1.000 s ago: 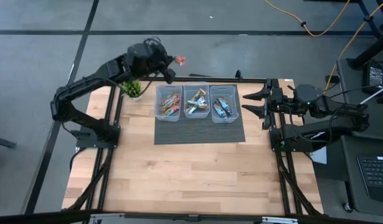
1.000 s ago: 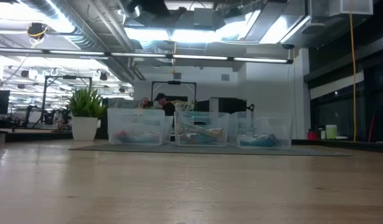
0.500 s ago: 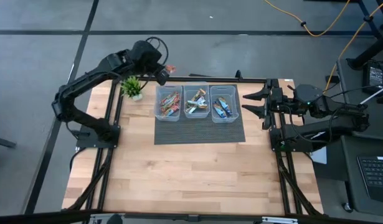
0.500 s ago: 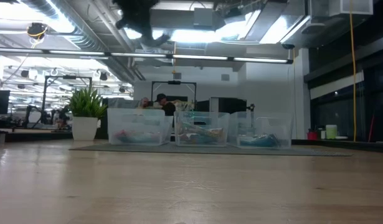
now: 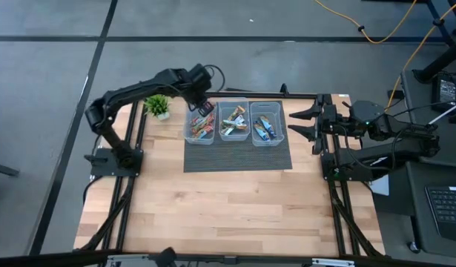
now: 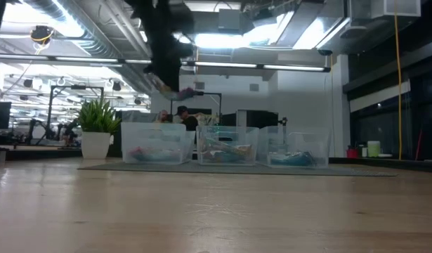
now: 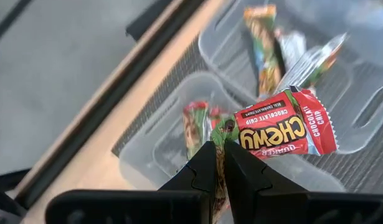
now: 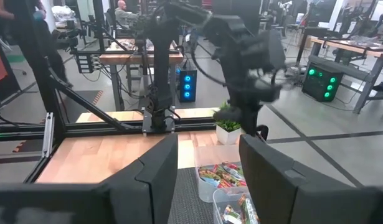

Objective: Pick and place Granola Bars by type
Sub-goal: Put the red snack bar into the left transparent bin, then return to Home Position

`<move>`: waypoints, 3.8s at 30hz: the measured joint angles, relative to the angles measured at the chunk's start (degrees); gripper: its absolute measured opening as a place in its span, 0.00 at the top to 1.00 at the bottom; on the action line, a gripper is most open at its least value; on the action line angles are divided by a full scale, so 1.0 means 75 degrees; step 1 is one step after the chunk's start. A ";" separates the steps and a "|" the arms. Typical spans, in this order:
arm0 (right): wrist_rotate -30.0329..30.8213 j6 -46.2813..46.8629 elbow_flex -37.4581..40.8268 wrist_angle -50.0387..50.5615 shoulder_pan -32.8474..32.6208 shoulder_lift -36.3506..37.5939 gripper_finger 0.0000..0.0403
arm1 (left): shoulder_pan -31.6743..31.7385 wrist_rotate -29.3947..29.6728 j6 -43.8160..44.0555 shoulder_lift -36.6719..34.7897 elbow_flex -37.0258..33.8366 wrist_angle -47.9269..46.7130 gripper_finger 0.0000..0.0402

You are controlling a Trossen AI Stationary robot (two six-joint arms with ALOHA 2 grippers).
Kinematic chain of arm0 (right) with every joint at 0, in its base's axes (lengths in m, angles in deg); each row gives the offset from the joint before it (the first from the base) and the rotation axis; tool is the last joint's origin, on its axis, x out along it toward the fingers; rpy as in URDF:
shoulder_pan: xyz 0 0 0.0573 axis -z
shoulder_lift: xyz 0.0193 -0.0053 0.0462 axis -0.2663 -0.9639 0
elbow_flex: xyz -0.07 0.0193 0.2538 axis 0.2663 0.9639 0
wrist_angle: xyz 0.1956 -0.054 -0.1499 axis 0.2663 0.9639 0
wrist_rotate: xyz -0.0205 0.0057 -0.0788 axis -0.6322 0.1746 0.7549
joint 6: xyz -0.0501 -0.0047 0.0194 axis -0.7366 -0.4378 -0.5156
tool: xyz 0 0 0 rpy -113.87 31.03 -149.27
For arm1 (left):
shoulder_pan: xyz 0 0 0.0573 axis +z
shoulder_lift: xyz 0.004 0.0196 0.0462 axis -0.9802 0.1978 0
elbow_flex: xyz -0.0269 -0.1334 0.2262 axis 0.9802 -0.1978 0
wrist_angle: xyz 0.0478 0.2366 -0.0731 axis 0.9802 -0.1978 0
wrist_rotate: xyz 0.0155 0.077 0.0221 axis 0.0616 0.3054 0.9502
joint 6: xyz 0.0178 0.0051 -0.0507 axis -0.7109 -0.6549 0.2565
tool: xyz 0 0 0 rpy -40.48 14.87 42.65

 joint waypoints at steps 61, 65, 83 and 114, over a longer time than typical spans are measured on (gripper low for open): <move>-0.0106 0.0002 -0.0003 -0.0258 0.0000 0.0003 0.57 | -0.2739 -0.0690 0.2133 -0.7961 -0.8263 0.8367 0.70; -0.0106 -0.0018 -0.0003 -0.0236 0.0003 0.0003 0.57 | -0.2835 -0.0790 0.2974 -0.8620 -0.9729 0.9068 0.70; -0.0028 -0.0006 -0.0003 -0.0175 0.0003 0.0000 0.57 | -0.3518 0.0356 0.3003 -0.9958 -1.0979 0.9287 0.70; 0.0156 0.0010 -0.0003 0.0102 0.0001 -0.0503 0.57 | -0.4153 0.0116 0.3011 -1.1841 -1.1346 0.7580 0.70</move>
